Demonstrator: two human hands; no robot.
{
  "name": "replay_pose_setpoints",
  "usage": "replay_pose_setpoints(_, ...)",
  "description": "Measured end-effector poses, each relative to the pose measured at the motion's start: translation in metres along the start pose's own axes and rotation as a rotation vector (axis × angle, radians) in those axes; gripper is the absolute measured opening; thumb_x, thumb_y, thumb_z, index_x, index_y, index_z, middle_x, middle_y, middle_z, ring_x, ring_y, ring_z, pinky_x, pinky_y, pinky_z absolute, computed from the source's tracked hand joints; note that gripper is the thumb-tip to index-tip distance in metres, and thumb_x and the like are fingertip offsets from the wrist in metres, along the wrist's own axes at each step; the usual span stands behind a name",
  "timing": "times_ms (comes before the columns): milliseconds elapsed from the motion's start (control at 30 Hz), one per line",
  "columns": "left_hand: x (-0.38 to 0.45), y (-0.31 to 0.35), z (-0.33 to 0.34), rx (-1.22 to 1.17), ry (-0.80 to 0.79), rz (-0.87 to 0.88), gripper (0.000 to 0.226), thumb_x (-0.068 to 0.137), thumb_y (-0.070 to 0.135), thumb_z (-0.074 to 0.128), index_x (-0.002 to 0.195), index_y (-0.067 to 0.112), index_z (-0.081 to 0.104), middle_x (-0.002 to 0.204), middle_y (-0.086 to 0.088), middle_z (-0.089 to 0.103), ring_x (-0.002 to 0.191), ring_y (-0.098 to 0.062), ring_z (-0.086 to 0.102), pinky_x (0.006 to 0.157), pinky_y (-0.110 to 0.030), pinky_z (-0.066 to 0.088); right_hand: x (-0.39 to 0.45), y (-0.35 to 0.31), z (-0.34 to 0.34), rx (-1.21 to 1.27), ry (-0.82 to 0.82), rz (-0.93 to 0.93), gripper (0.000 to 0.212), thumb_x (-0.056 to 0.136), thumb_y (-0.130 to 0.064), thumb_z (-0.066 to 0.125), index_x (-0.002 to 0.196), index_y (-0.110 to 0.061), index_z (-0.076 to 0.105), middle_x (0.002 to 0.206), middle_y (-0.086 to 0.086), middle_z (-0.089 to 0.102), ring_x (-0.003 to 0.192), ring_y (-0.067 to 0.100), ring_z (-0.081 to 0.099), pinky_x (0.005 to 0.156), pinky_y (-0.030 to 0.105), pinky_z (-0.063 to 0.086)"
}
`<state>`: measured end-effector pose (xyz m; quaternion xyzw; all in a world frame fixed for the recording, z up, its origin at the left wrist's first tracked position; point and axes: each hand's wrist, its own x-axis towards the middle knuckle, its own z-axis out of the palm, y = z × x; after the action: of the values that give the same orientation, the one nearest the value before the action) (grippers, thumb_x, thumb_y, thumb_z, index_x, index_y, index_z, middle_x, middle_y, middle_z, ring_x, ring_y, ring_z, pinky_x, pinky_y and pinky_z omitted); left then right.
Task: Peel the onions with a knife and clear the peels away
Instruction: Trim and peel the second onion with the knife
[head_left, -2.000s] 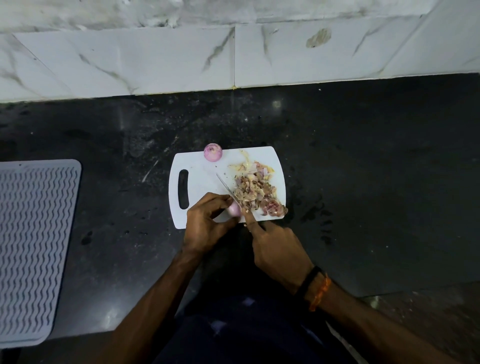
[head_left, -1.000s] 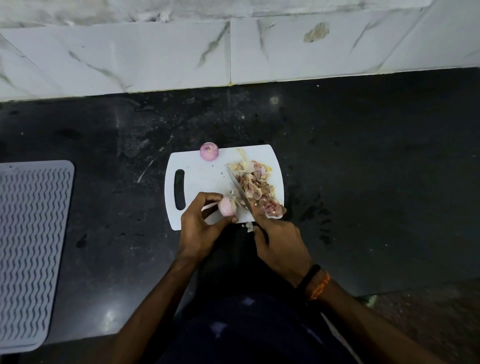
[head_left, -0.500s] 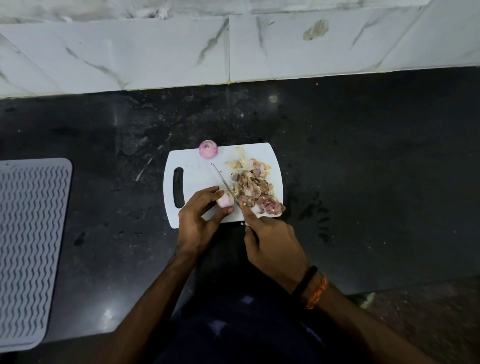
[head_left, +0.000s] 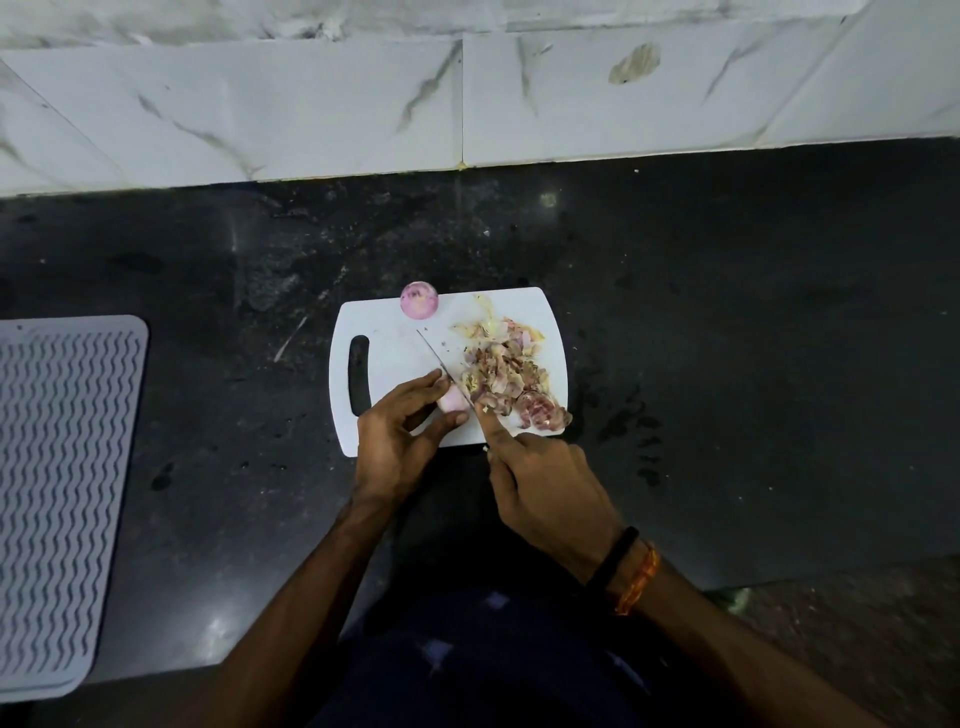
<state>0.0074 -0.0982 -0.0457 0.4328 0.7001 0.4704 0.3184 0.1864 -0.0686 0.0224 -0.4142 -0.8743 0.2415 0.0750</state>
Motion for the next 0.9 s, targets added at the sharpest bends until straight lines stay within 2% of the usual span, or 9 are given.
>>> replay_pose_setpoints(133, -0.001, 0.000, 0.000, 0.053, -0.009, 0.044, 0.042, 0.076, 0.016, 0.086, 0.116, 0.010, 0.075, 0.124, 0.001, 0.070, 0.119, -0.007, 0.064, 0.100, -0.038, 0.055, 0.004, 0.001, 0.000, -0.032, -0.011, -0.005, 0.055, 0.097, -0.028, 0.035, 0.149, -0.011, 0.045, 0.076, 0.006, 0.066, 0.059, 0.024, 0.059, 0.054, 0.036, 0.050)
replay_pose_setpoints(333, 0.005, -0.001, -0.001, 0.054, 0.007, 0.053, 0.038, 0.077, 0.021, 0.084, 0.112, 0.009, 0.077, 0.119, -0.003, 0.073, 0.115, -0.010, 0.067, 0.094, -0.040, 0.058, 0.019, -0.002, 0.005, -0.050, -0.030, -0.029, 0.056, 0.097, -0.025, 0.036, 0.152, -0.012, 0.039, 0.079, 0.011, 0.066, 0.063, 0.030, 0.059, 0.057, 0.038, 0.047)
replay_pose_setpoints(500, 0.002, -0.001, 0.002, 0.061, 0.011, 0.058, 0.038, 0.072, 0.010, 0.088, 0.109, 0.006, 0.077, 0.117, 0.002, 0.071, 0.113, 0.003, 0.064, 0.095, -0.024, 0.055, 0.007, 0.001, 0.000, -0.135, -0.043, -0.036, 0.058, 0.093, -0.023, 0.041, 0.150, -0.012, 0.042, 0.073, 0.009, 0.065, 0.058, 0.030, 0.059, 0.053, 0.036, 0.046)
replay_pose_setpoints(600, 0.002, -0.004, 0.003, 0.053, 0.021, 0.061, 0.038, 0.073, 0.009, 0.087, 0.110, 0.005, 0.077, 0.117, 0.000, 0.072, 0.113, -0.004, 0.066, 0.096, -0.031, 0.056, 0.019, 0.000, 0.003, -0.083, -0.035, -0.036, 0.057, 0.096, -0.022, 0.038, 0.152, -0.013, 0.038, 0.079, 0.013, 0.066, 0.064, 0.033, 0.060, 0.059, 0.042, 0.051)
replay_pose_setpoints(667, 0.002, -0.005, 0.004, 0.024, 0.027, 0.050, 0.036, 0.074, 0.007, 0.087, 0.109, 0.004, 0.077, 0.117, -0.003, 0.073, 0.112, -0.011, 0.068, 0.095, -0.038, 0.058, 0.025, -0.001, 0.005, -0.059, -0.036, -0.036, 0.055, 0.097, -0.020, 0.039, 0.152, -0.013, 0.038, 0.081, 0.014, 0.067, 0.066, 0.033, 0.061, 0.060, 0.040, 0.051)
replay_pose_setpoints(833, 0.002, -0.001, 0.004, 0.006, 0.050, 0.009, 0.032, 0.072, 0.005, 0.088, 0.102, 0.006, 0.080, 0.113, -0.001, 0.074, 0.108, -0.006, 0.068, 0.092, -0.031, 0.058, 0.002, -0.001, 0.004, -0.178, -0.058, -0.031, 0.059, 0.087, -0.021, 0.049, 0.145, -0.010, 0.049, 0.067, 0.007, 0.063, 0.049, 0.028, 0.056, 0.046, 0.030, 0.033)
replay_pose_setpoints(900, 0.002, 0.000, 0.005, 0.033, 0.037, 0.039, 0.032, 0.074, 0.007, 0.087, 0.104, 0.006, 0.079, 0.113, -0.002, 0.074, 0.110, -0.006, 0.068, 0.092, -0.028, 0.058, 0.005, 0.002, 0.008, -0.177, -0.033, -0.033, 0.058, 0.088, -0.020, 0.048, 0.145, -0.009, 0.049, 0.069, 0.009, 0.064, 0.050, 0.030, 0.056, 0.046, 0.031, 0.037)
